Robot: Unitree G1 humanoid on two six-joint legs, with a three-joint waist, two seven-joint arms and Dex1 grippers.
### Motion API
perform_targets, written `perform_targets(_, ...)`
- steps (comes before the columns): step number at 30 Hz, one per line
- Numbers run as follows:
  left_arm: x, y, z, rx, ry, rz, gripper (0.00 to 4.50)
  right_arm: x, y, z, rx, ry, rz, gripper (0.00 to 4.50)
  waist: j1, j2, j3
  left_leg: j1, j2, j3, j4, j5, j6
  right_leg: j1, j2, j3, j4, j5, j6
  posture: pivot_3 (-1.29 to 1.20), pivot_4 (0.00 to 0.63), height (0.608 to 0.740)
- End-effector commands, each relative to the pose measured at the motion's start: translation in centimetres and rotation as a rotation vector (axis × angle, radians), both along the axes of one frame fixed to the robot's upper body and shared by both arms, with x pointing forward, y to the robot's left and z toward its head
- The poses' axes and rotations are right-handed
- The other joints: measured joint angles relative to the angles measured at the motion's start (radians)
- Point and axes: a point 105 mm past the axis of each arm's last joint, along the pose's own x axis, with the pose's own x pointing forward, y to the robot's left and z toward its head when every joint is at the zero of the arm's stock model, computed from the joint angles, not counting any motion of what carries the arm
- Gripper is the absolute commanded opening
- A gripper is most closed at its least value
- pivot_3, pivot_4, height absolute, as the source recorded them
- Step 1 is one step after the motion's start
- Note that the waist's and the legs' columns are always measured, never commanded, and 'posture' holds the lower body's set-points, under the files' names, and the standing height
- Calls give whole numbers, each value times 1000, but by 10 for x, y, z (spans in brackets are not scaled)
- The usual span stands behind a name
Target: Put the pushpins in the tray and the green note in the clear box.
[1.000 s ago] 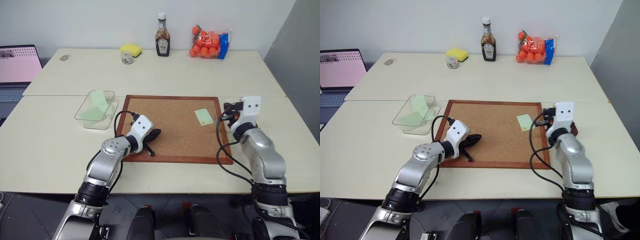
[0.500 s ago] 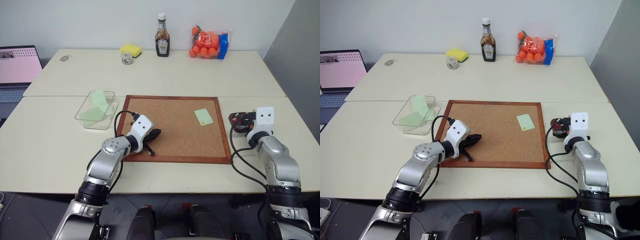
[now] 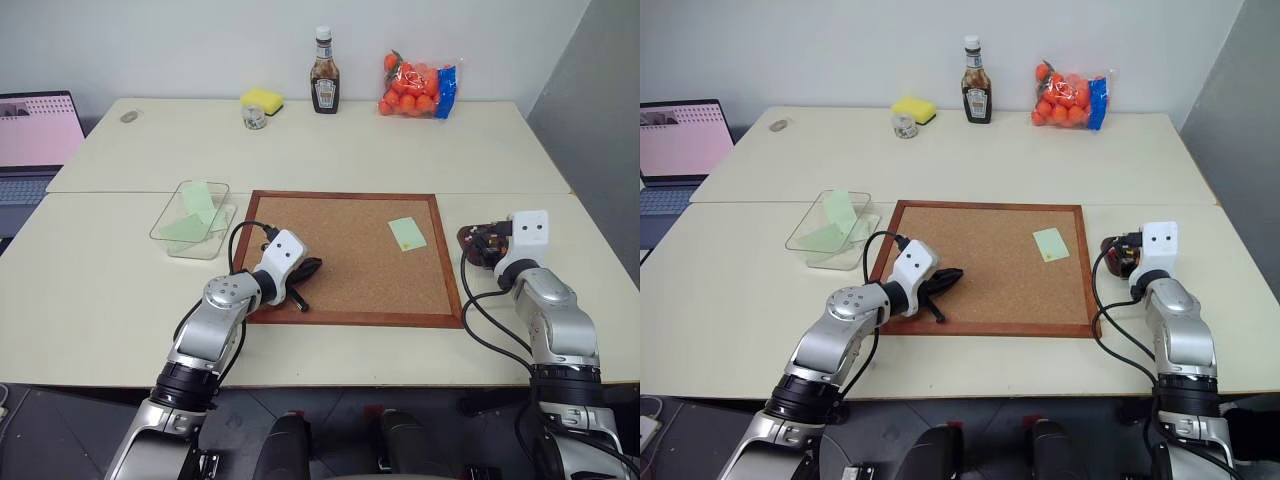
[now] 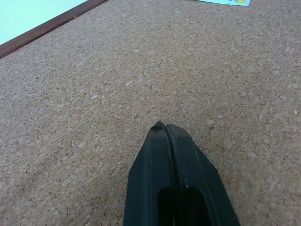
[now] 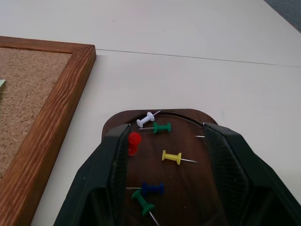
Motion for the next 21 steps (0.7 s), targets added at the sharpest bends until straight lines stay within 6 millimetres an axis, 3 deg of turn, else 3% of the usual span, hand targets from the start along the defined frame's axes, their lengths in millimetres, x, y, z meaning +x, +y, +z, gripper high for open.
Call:
perform_targets(1,-7,-1,-20,37,68,-14,0,-3,-10,16,-28,-57,-25,2584,0,0,0,0,0,0,0,0,0,0,0,0,0,0,0,0,150,740)
perform_targets(21,-7,-2,-20,40,69,-22,0,-1,-16,5,-96,9,-65,2584,0,0,0,0,0,0,0,0,0,0,0,0,0,0,0,0,150,740)
